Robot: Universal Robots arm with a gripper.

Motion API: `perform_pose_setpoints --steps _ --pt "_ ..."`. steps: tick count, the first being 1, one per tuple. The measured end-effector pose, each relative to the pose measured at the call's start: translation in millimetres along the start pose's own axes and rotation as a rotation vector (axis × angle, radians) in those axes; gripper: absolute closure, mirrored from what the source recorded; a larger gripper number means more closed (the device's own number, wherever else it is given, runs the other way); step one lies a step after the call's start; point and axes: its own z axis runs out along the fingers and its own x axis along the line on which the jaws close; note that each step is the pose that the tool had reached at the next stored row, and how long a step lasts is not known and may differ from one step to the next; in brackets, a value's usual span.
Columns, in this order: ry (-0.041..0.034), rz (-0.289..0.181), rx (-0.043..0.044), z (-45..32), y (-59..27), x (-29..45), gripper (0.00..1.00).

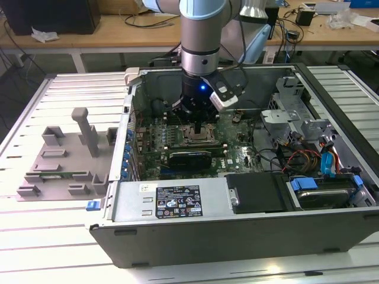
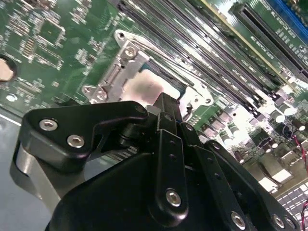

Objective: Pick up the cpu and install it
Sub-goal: 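Close the cpu cover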

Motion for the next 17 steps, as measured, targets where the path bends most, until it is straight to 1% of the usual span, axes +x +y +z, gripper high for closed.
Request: perform_pose_setpoints --steps 2,4,6,17 --pt "-0.0055 -0.001 0.0007 2.5 1.2 10.3 0.89" --pt "-0.0084 -0.002 0.0011 4.2 1.8 15.3 0.89" --pt "-0.0103 -0.002 0.0012 5.7 2.3 18.6 0.89" --pt "-0.0107 -0.003 0.0016 13.3 2.7 21.3 0.89"
